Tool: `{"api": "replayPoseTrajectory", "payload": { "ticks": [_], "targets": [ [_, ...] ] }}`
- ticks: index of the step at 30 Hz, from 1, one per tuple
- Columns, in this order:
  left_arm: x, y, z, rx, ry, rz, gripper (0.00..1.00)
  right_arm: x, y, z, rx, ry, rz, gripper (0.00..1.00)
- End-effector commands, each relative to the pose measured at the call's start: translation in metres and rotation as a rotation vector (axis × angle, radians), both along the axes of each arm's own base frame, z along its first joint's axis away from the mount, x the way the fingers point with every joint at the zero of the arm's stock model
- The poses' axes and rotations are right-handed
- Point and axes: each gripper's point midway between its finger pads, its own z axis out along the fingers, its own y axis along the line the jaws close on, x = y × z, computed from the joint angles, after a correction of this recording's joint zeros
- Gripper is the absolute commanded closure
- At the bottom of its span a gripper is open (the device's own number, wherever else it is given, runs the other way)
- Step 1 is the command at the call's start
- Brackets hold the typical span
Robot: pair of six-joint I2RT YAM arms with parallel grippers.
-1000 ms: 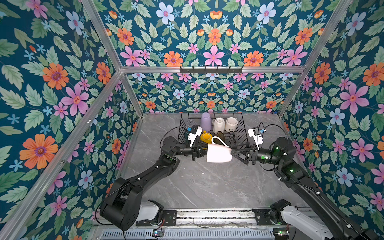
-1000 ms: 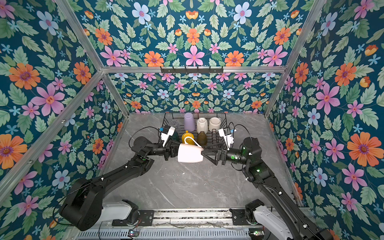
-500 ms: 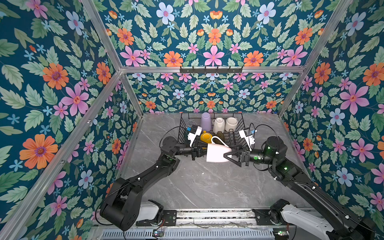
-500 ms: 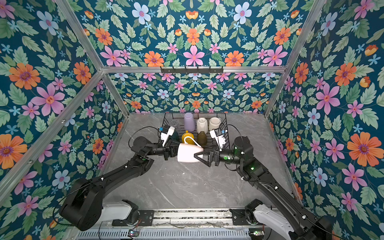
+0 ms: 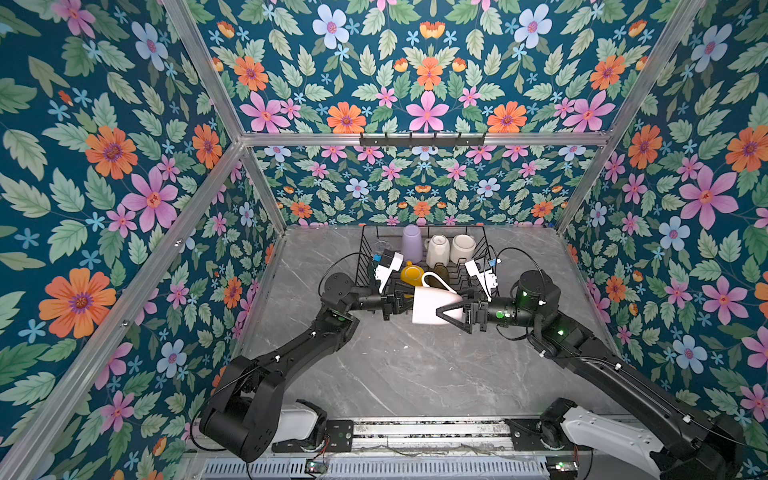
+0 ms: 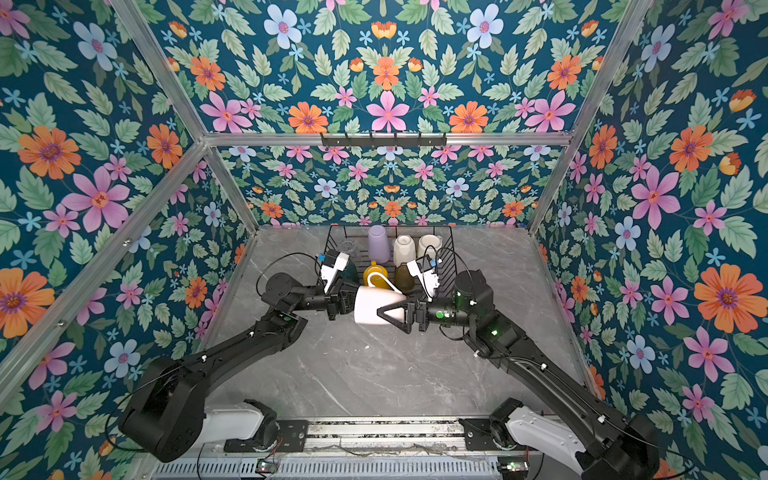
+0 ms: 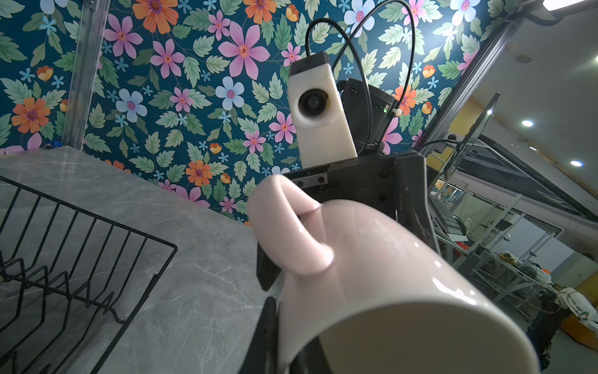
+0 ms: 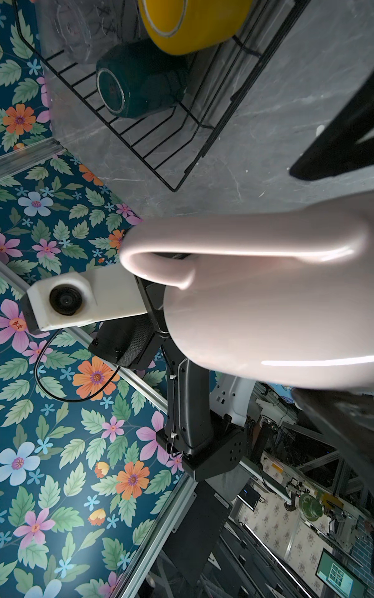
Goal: Load cups into a dish rack
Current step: Place the cup upside down at the dish rack.
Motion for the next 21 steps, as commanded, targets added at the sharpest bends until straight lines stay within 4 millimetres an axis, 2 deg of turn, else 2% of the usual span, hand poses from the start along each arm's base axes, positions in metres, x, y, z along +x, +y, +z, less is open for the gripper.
{"api": "replayPoseTrajectory", "payload": {
  "ticks": [1, 13, 21],
  "targets": [
    [-0.003, 0.003, 0.013, -0.036, -0.053, 0.005, 1.0, 0.003, 0.001, 0.01, 0.018, -0.044, -0.014, 0.03],
    [-0.002, 0.003, 0.014, -0.038, -0.055, 0.008, 1.0, 0.004, 0.019, 0.001, 0.001, -0.01, 0.018, 0.05],
    [-0.002, 0.003, 0.014, -0.038, -0.052, 0.008, 1.0, 0.005, 0.023, -0.002, 0.001, 0.009, 0.022, 0.13]
  ]
}}
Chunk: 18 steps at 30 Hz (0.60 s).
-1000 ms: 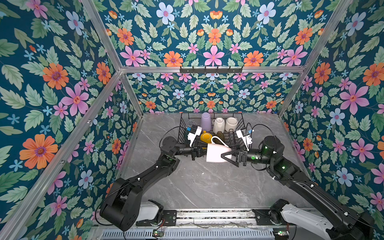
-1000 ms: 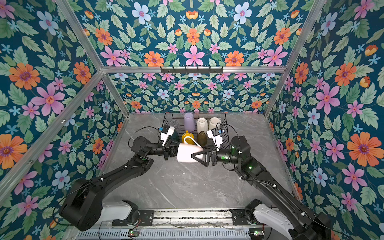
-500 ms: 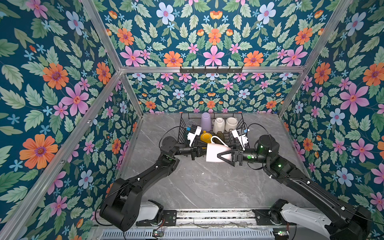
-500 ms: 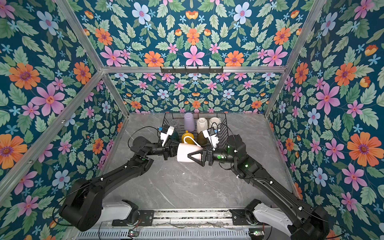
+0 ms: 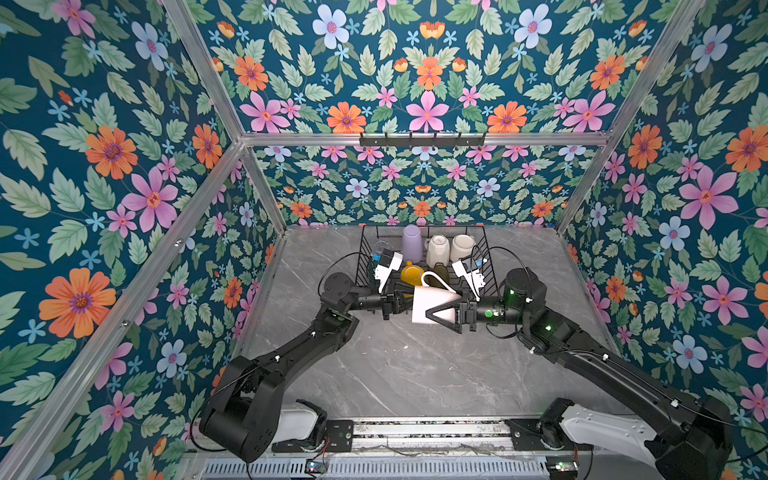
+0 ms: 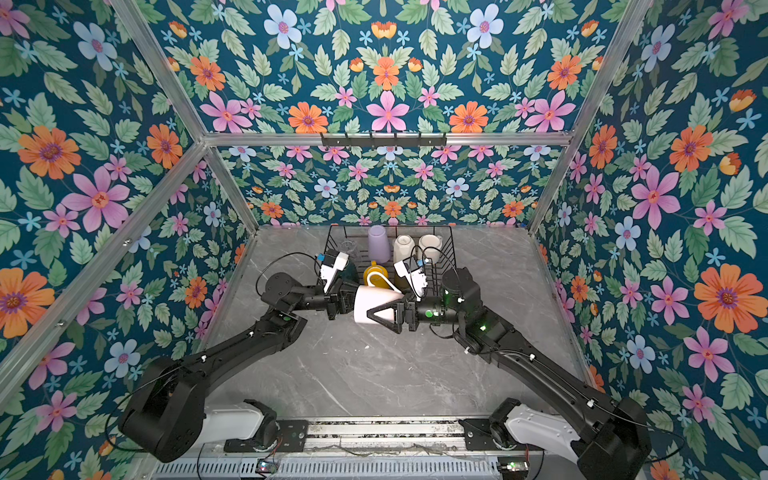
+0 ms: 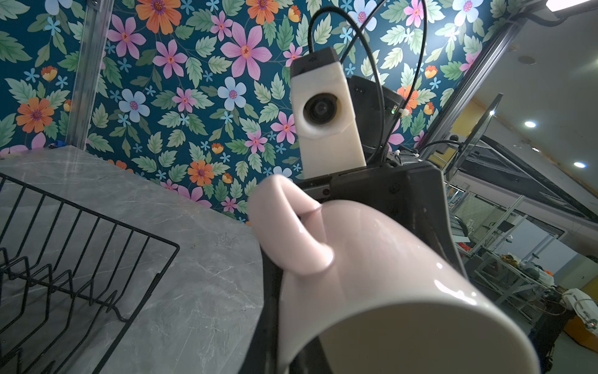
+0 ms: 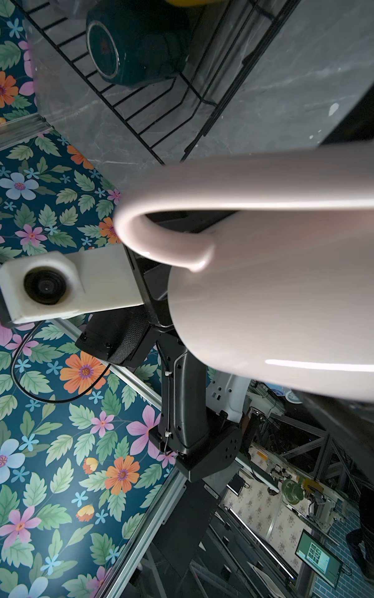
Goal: Load cups into a dish rack
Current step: Place the cup upside down at the dish rack.
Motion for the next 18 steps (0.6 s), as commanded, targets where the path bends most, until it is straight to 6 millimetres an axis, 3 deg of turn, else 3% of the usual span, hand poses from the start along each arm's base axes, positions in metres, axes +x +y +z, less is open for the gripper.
{"api": "replayPoseTrajectory", "payload": {
  "ticks": [1, 5, 12, 18],
  "targets": [
    [-0.0035, 0.0022, 0.0141, -0.039, -0.056, 0.002, 1.0, 0.0057, 0.0013, -0.0001, 0.003, 0.008, -0.024, 0.15],
    [-0.003, 0.0021, 0.0138, -0.038, -0.051, 0.003, 1.0, 0.0076, 0.0025, -0.0033, 0.0, 0.018, -0.028, 0.29],
    [-0.0016, 0.0021, 0.0151, -0.04, -0.05, 0.008, 1.0, 0.0088, 0.0022, -0.0037, -0.005, 0.022, -0.037, 0.44],
    [0.0003, 0.0024, 0.0147, -0.037, -0.045, 0.011, 1.0, 0.01, 0.0002, -0.0041, -0.011, 0.02, -0.054, 0.67]
  ]
}}
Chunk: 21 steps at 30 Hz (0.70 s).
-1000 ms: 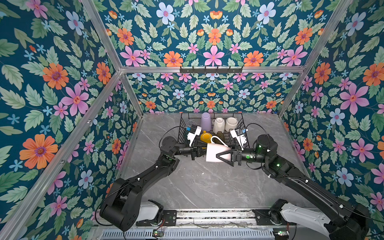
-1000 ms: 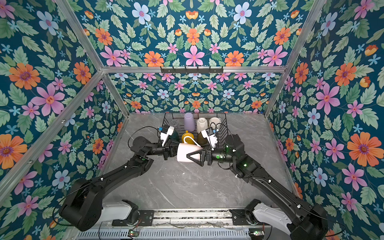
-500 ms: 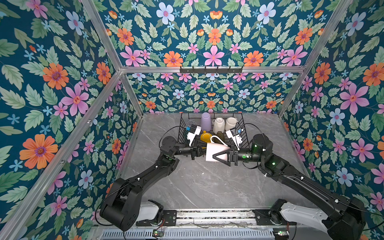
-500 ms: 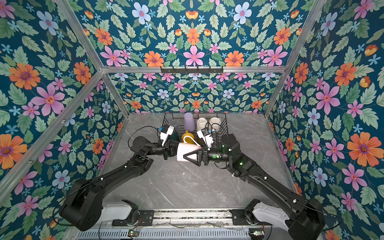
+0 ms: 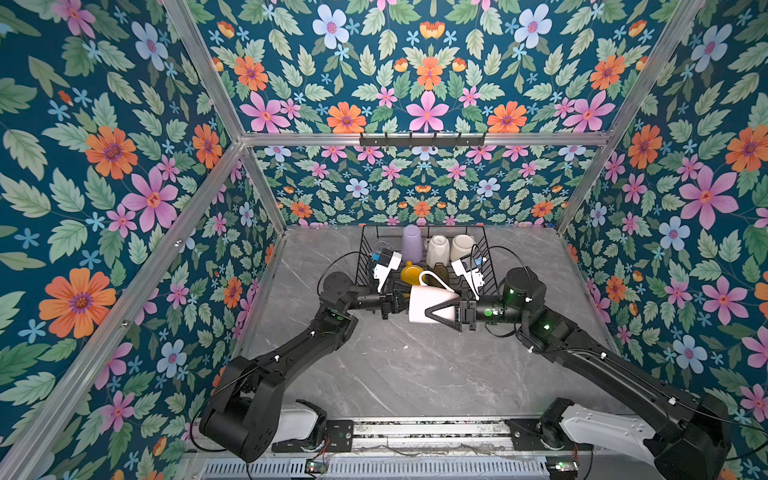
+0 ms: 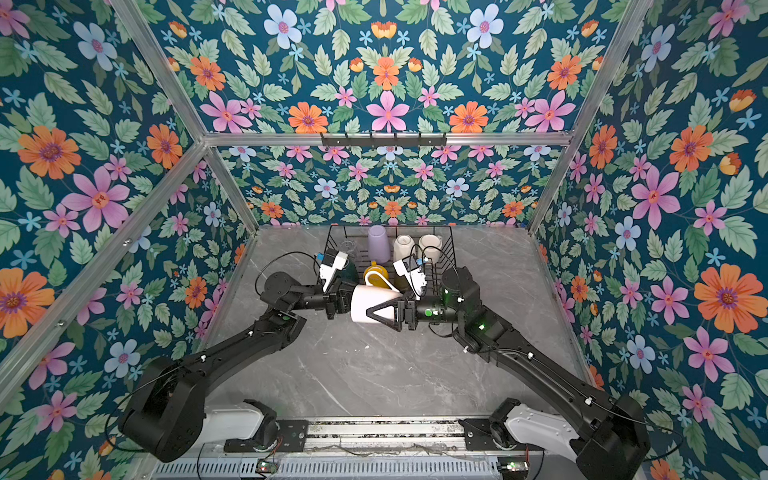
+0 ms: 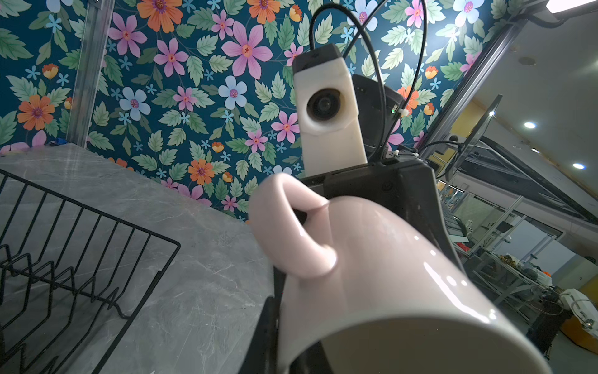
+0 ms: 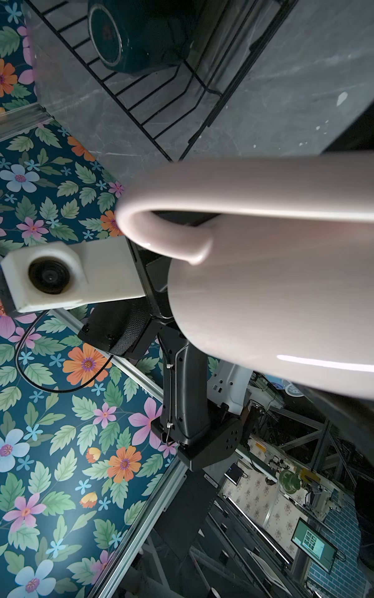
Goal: Load cups into a dish rack
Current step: Place the cup upside down at the dish rack.
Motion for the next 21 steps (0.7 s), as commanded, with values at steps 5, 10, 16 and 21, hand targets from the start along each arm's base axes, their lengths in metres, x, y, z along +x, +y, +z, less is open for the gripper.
{"api": "replayPoseTrajectory", "payload": {
  "ticks": [5, 10, 16, 21],
  "targets": [
    [0.001, 0.002, 0.015, -0.041, -0.044, 0.019, 1.0, 0.014, -0.002, -0.009, -0.038, 0.012, -0.081, 1.0],
    [0.002, 0.002, 0.014, -0.038, -0.038, 0.022, 1.0, 0.015, -0.003, -0.008, -0.041, 0.012, -0.089, 1.0],
    [0.003, 0.002, 0.015, -0.036, -0.033, 0.025, 1.0, 0.014, -0.006, 0.004, -0.016, -0.01, -0.099, 1.0],
    [0.005, 0.002, 0.014, -0.034, -0.025, 0.029, 0.94, 0.014, -0.009, 0.008, -0.024, -0.023, -0.114, 1.0]
  ]
}}
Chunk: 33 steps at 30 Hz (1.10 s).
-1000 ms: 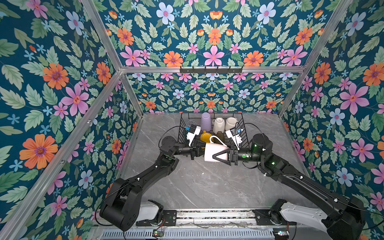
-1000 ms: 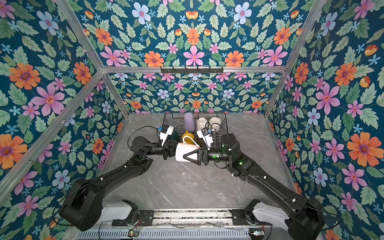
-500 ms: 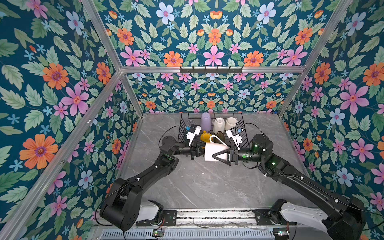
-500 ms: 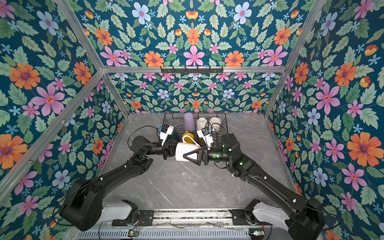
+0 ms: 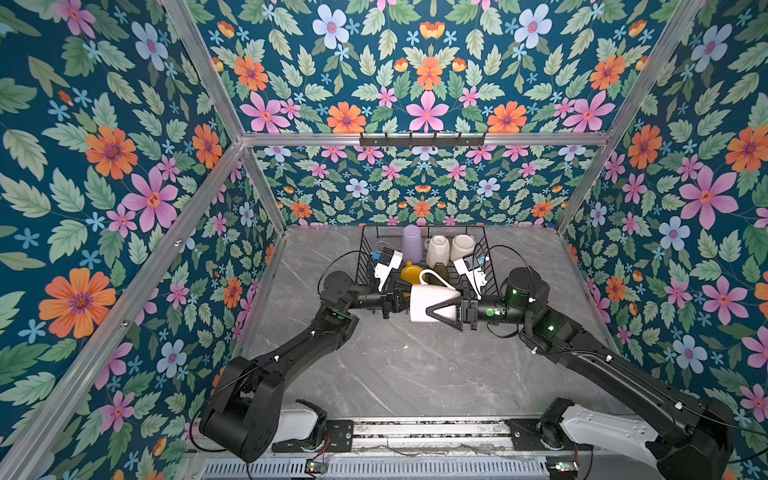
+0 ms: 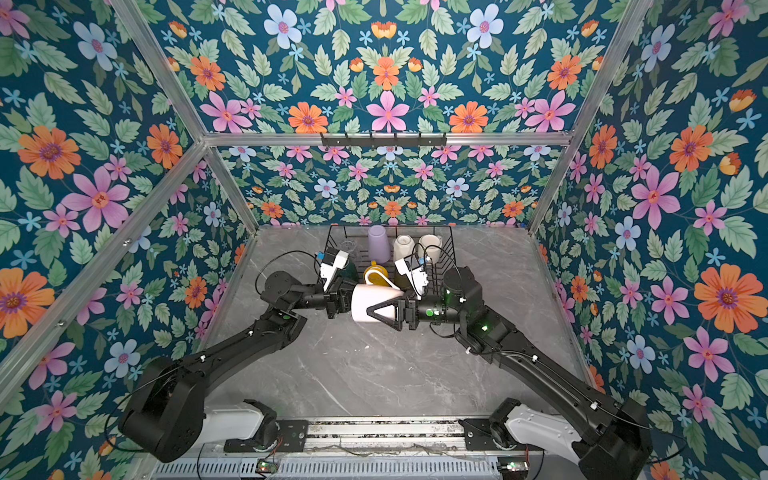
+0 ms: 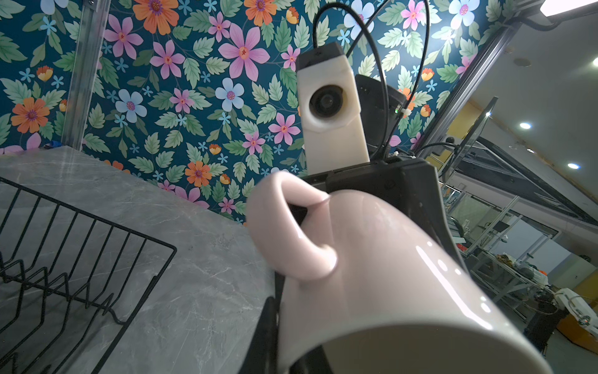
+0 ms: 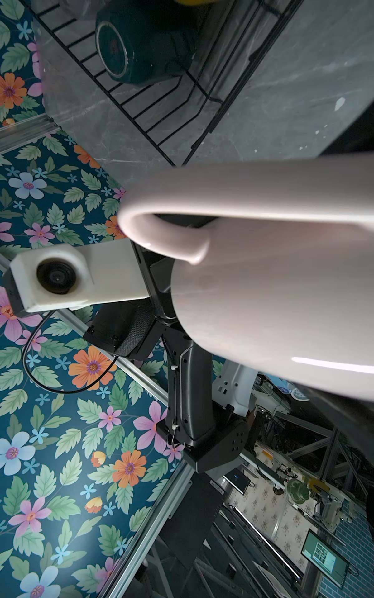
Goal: Load cups into a dish rack
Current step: Place the cup upside down at the dish rack.
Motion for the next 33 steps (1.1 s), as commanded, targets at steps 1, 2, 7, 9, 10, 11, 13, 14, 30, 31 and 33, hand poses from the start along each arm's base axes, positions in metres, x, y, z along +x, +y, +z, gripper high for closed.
{"api": "replayPoseTrajectory", "payload": {
  "ticks": [1, 2, 7, 9, 10, 11, 13, 14, 30, 31, 33],
  "targets": [
    [0.003, 0.002, 0.011, -0.033, -0.03, 0.027, 0.92, 0.012, -0.004, 0.0, -0.017, -0.016, -0.077, 1.0],
    [0.003, 0.003, 0.011, -0.033, -0.029, 0.029, 0.91, 0.012, -0.004, 0.0, -0.017, -0.015, -0.076, 1.0],
    [0.004, 0.003, 0.011, -0.033, -0.028, 0.032, 0.81, 0.011, -0.006, 0.0, -0.016, -0.015, -0.077, 1.0],
    [0.004, 0.003, 0.011, -0.032, -0.028, 0.032, 0.7, 0.01, -0.006, 0.001, -0.017, -0.019, -0.079, 1.0],
    [0.004, 0.003, 0.011, -0.032, -0.028, 0.031, 0.64, 0.011, -0.007, 0.002, -0.018, -0.02, -0.083, 1.0],
    [0.004, 0.003, 0.012, -0.033, -0.029, 0.031, 0.58, 0.011, -0.007, 0.002, -0.02, -0.021, -0.084, 1.0],
    [0.004, 0.004, 0.012, -0.032, -0.028, 0.032, 0.51, 0.011, -0.007, 0.001, -0.023, -0.022, -0.086, 1.0],
    [0.004, 0.004, 0.012, -0.032, -0.03, 0.032, 0.48, 0.011, -0.008, 0.002, -0.021, -0.021, -0.088, 1.0],
    [0.023, 0.006, -0.003, 0.055, -0.039, 0.163, 0.12, 0.002, -0.038, 0.02, -0.064, -0.073, -0.199, 1.0],
    [0.026, 0.006, -0.004, 0.068, -0.04, 0.181, 0.1, 0.001, -0.04, 0.021, -0.074, -0.075, -0.209, 1.0],
    [0.033, 0.008, -0.009, 0.1, -0.039, 0.23, 0.07, 0.0, -0.048, 0.02, -0.102, -0.076, -0.239, 1.0]
  ]
}}
